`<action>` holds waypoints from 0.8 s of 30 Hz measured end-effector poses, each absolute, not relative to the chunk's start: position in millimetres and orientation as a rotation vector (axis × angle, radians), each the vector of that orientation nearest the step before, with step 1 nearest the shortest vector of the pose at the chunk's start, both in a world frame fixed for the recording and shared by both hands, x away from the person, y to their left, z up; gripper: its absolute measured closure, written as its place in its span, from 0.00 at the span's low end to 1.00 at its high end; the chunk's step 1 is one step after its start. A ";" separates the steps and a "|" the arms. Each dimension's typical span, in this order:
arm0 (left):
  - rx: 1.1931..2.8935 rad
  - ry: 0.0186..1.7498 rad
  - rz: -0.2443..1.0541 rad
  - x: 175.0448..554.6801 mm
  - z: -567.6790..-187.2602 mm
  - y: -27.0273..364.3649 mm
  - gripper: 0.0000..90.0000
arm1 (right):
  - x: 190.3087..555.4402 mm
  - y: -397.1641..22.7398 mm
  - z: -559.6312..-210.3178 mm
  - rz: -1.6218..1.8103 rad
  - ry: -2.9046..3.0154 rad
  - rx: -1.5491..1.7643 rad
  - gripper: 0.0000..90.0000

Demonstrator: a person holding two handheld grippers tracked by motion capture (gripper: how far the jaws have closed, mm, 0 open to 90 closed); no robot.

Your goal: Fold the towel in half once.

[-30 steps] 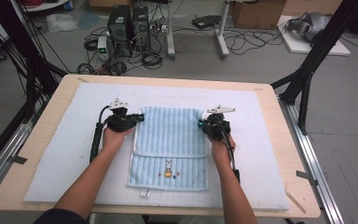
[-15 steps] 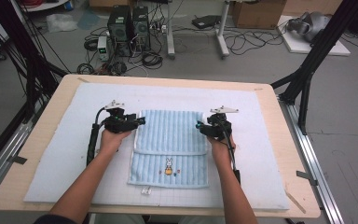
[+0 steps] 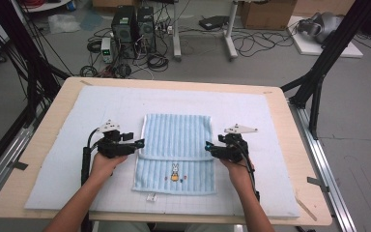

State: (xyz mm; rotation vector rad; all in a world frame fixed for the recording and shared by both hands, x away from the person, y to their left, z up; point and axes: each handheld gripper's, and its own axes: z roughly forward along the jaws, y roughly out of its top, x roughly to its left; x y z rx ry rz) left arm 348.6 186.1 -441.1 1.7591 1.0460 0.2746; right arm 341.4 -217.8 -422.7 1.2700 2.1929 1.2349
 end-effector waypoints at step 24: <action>1.909 0.994 0.284 323.4 -450.8 174.2 0.67 | 311.9 -222.5 -441.2 1.174 2.315 1.198 0.63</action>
